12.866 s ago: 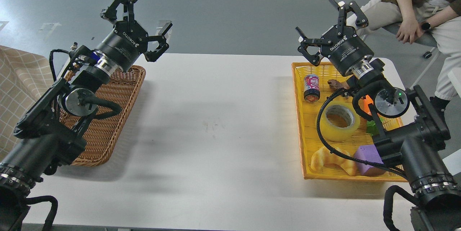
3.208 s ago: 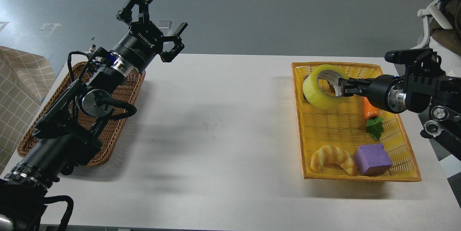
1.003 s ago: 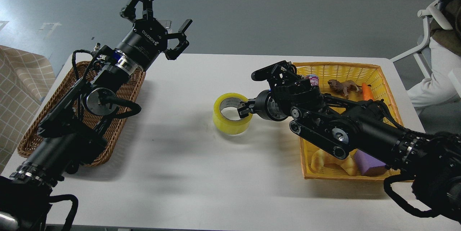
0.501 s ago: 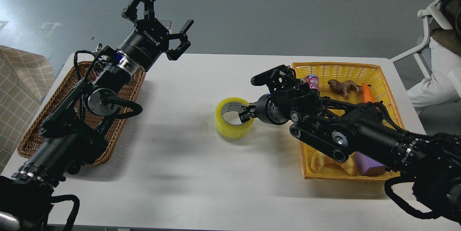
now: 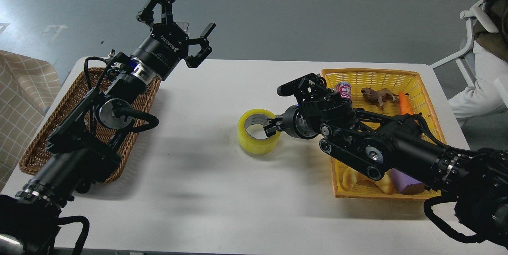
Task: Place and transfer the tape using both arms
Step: 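Lower the tape roll onto the table and open the right gripper, then withdraw the right gripper up and back from the tape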
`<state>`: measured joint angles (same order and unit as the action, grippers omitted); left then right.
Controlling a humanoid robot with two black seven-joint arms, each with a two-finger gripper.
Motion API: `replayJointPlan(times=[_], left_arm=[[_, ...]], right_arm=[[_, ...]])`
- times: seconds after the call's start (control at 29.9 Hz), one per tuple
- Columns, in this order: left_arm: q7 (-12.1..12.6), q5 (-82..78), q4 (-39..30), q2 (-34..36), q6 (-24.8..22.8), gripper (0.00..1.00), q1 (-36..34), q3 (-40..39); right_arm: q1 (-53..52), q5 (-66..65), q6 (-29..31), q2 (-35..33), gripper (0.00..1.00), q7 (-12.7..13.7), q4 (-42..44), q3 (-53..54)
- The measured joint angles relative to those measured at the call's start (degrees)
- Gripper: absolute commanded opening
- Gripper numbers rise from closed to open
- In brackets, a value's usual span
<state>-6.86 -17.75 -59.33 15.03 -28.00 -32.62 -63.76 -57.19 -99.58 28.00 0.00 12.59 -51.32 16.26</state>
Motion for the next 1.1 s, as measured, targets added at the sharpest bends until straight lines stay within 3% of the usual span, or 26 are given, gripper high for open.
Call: replayJointPlan(times=[0.17,0.3,0.47,0.53,0.57,0.63,0.7,0.77,1.1], left_arm=[[0.0,0.0,0.0,0.0,0.0,0.98,-0.02,-0.05],[0.0,0.0,0.0,0.0,0.0,0.98,-0.07,-0.06],[0.0,0.0,0.0,-0.02,0.0,0.98,-0.07,-0.06],[0.0,0.0,0.0,-0.03,0.0,0.98,-0.07,-0.06],[0.0,0.0,0.0,-0.03,0.0,0.98,-0.09,-0.06],[0.0,0.0,0.0,-0.03,0.0,0.98,-0.2,-0.06],[0.0,0.0,0.0,-0.01,0.0,0.98,-0.23,-0.06],[0.0,0.0,0.0,0.05,0.0,0.98,-0.3,-0.06],[0.0,0.0,0.06,0.09,0.0,0.98,-0.25,-0.01]], right_arm=[[0.06,0.08,0.0,0.0,0.15,0.06,0.17,0.0],[0.06,0.09,0.0,0.0,0.29,0.07,0.25,0.0],[0.11,0.17,0.0,0.0,0.37,0.07,0.21,0.0],[0.13,0.21,0.0,0.0,0.51,0.07,0.16,0.0],[0.14,0.23,0.0,0.0,0.65,0.07,0.13,0.0],[0.16,0.32,0.0,0.0,0.74,0.07,0.06,0.0],[0.29,0.45,0.0,0.0,0.76,0.07,-0.07,0.05],[0.47,0.53,0.0,0.0,0.95,0.07,-0.29,0.18],[-0.97,0.89,0.0,0.0,0.98,0.07,-4.52,1.71]])
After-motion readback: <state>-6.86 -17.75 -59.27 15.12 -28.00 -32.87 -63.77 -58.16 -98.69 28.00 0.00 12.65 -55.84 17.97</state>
